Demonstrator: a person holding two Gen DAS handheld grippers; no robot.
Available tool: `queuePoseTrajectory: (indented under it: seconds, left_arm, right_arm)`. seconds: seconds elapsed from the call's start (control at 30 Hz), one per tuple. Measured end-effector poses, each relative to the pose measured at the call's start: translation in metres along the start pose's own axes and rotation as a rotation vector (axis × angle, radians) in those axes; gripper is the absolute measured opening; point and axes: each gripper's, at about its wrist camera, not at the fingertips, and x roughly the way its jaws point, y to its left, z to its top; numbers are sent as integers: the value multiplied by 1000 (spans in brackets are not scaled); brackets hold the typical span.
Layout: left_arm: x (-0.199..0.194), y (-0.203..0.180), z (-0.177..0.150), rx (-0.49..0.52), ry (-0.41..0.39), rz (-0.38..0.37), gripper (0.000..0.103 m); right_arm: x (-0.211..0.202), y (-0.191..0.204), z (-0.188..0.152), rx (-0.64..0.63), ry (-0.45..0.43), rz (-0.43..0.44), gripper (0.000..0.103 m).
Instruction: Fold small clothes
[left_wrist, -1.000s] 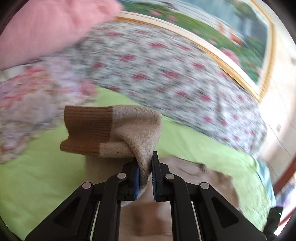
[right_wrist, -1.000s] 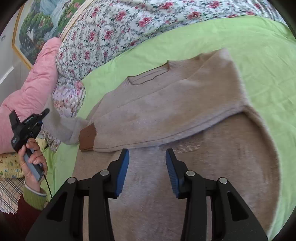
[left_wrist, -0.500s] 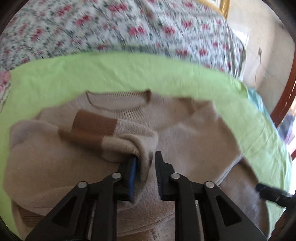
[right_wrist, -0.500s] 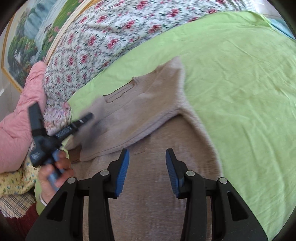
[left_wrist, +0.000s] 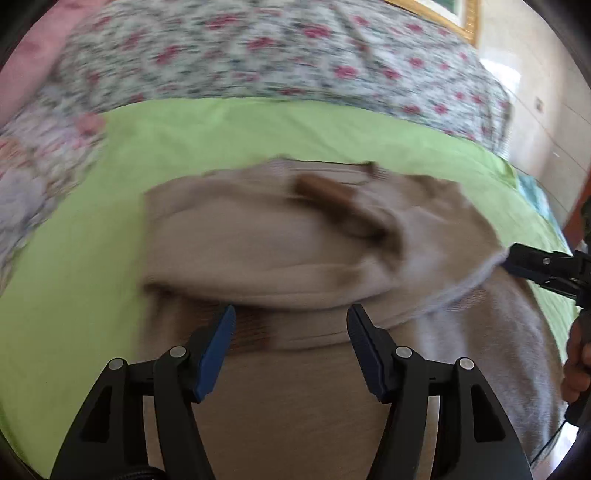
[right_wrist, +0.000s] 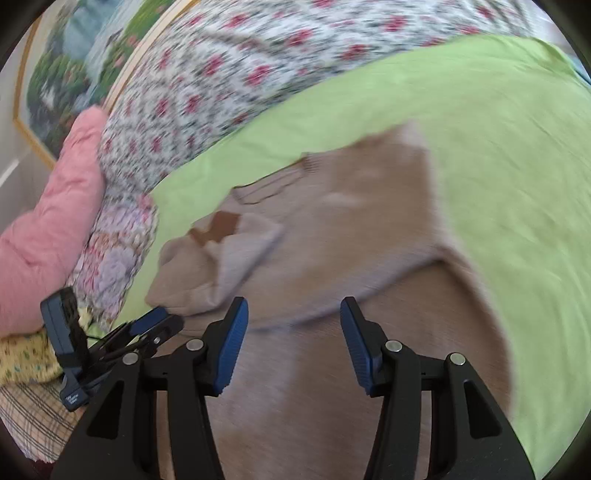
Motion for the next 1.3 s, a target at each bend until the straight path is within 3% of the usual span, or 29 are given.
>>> queuePoseTrajectory:
  seconds: [0.2,0.33,0.53,0.57,0.6,0.63,0.73,0.8,0.87,1.0,1.17,1.3]
  left_arm:
    - [15,94,-3,-177,46,118,63]
    - [37,107,6,-187,77,90,63]
    - [67,105,18,-176,103,91,61]
    - [70,103,19,-165,102,93,60]
    - [71,99,22,-146,90,95,38]
    - [72,95,25,-132,81,90,7]
    - [54,89,30,-146,21,214,8]
    - [36,87,27,-176,-49,218,8]
    - [35,81,21,-162,-47,224,8]
    - [44,61,8,-75,-11,229,9]
    - [39,65,9,-89,-11,216,10]
    - [19,57,8,-60,-76,175,12]
  right_arm:
    - [51,78,15,-212,37,21,53]
    - [95,114,26,-378,53,-44,53]
    - [152,121,35,-507,99,-143,49]
    - [158,117,37,-492,111,-145,40]
    - [157,114,41,-471,109,-129,14]
    - [152,111,45,-438,98,-102,9]
    - [102,90,72,-266,-77,21,8]
    - [52,54,85,-99,-238,105,7]
    - [27,17,83,10,-303,92,7]
    - [33,-35,62,97,-226,33,7]
    - [41,-60,33,131,-160,11,6]
    - [16,-53,37,104,-245,27,6]
